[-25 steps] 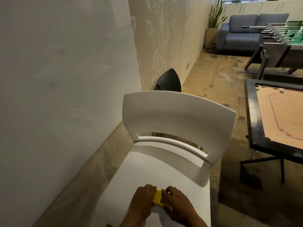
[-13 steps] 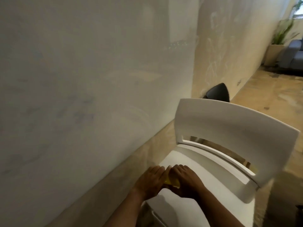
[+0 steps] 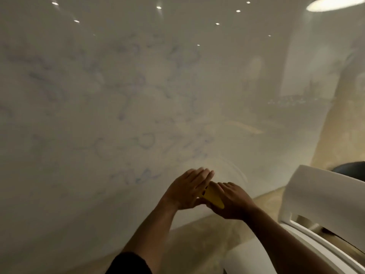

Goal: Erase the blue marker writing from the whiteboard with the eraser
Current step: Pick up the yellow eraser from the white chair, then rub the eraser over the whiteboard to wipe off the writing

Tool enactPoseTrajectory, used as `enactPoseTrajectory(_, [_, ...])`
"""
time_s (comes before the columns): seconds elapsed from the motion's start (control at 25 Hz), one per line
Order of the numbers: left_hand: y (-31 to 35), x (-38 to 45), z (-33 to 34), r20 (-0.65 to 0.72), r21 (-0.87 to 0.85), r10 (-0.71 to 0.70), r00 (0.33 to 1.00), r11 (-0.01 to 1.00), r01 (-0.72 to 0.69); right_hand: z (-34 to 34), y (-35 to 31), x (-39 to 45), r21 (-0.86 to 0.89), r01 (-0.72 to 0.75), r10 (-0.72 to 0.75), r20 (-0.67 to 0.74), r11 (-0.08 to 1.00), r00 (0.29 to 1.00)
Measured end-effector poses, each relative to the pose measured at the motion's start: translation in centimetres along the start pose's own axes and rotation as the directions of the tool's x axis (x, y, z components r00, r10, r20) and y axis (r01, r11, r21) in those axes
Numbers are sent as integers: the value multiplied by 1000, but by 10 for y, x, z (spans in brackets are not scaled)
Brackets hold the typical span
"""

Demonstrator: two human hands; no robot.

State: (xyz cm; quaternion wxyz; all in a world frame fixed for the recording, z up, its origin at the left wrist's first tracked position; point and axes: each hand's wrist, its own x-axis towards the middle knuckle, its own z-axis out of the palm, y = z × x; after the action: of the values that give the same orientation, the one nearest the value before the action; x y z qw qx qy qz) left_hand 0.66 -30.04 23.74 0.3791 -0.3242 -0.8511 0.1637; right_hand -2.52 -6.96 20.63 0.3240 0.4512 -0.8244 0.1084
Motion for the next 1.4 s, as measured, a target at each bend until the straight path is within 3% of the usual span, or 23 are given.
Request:
enactPoseTrajectory(0.12, [-67, -13, -48, -19, 88, -63, 998, 994, 64, -3, -17, 73, -131, 88, -114, -206, 987, 972])
enactPoseTrajectory(0.24, [-131, -31, -101, -98, 195, -191, 977, 959, 207, -12, -42, 148, -243, 49, -152, -427, 969, 892])
enactPoseTrajectory(0.52, [-245, -96, -217, -355, 430, -370, 858, 751, 502, -46, -107, 287, -354, 6, -259, -674, 935, 691])
enactPoseTrajectory(0.8, [-312, -189, -289, -633, 384, -509, 583, 448, 808, -90, -181, 389, -396, 56, -352, -732, 917, 583])
enactPoseTrajectory(0.92, [-328, -213, -296, -624, 286, -630, 462, 367, 885, -115, -209, 432, -442, 50, -397, -743, 896, 539])
enactPoseTrajectory(1.04, [-338, -225, -283, -479, 161, -755, 449, 427, 890, -130, -232, 469, -472, 26, -420, -756, 881, 503])
enactPoseTrajectory(1.12, [-345, -231, -275, -453, 131, -771, 448, 439, 889, -129, -245, 488, -509, 26, -455, -745, 860, 488])
enactPoseTrajectory(1.24, [-350, -236, -266, -516, 141, -739, 433, 425, 894, -122, -263, 511, -534, 25, -472, -724, 845, 503])
enactPoseTrajectory(1.4, [-356, -237, -253, -618, 166, -662, 424, 417, 893, -108, -282, 520, -365, 84, -358, -795, 927, 489])
